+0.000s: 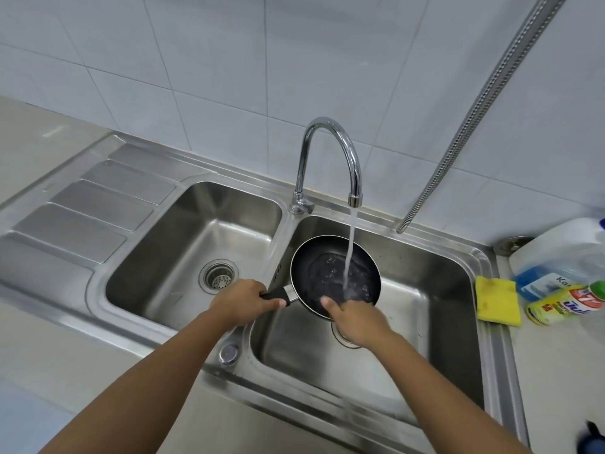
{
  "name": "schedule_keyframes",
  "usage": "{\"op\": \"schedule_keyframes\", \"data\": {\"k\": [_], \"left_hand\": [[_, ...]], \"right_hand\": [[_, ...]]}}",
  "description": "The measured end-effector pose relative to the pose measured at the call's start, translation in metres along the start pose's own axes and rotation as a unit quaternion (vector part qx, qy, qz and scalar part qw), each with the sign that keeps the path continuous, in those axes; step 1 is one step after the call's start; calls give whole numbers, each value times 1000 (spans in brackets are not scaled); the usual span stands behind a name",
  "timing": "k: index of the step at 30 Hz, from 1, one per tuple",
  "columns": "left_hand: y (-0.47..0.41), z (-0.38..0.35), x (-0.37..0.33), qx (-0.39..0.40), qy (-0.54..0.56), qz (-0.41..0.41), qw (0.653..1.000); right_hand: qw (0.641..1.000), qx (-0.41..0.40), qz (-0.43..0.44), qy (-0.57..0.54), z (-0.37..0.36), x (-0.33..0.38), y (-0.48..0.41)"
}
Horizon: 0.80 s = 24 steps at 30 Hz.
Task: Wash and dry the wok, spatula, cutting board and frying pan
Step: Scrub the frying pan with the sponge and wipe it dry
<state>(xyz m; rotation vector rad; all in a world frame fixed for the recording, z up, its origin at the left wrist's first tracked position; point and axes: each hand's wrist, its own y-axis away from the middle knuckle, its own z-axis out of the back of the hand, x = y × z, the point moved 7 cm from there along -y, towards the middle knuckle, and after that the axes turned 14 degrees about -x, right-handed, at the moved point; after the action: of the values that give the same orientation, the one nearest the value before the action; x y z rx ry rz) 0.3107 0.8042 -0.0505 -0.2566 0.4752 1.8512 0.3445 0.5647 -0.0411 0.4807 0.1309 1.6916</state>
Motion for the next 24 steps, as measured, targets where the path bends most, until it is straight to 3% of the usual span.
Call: {"op": "schedule_keyframes", "data": {"k": [2, 4, 8, 11, 16, 20, 24], "left_hand": [[-2, 5, 7, -4, 0, 4, 1000], [-3, 6, 8, -4, 4, 1, 1000], [-3, 7, 3, 3, -11, -21, 1000], [-2, 8, 7, 7, -4, -20, 1000], [-4, 11, 24, 8, 13, -6, 1000], [-9, 16, 30, 15, -1, -28, 999], [-11, 18, 30, 14, -19, -45, 999]], "right_hand": [[991, -21, 12, 130, 6, -12, -7], [986, -39, 22, 160, 16, 2, -11], [981, -175, 69, -37, 52, 72, -40], [950, -276, 147, -4, 77, 112, -74], [923, -268, 178, 211, 62, 127, -115], [916, -283, 161, 233, 61, 124, -129], [933, -292, 84, 193, 83, 119, -152]]}}
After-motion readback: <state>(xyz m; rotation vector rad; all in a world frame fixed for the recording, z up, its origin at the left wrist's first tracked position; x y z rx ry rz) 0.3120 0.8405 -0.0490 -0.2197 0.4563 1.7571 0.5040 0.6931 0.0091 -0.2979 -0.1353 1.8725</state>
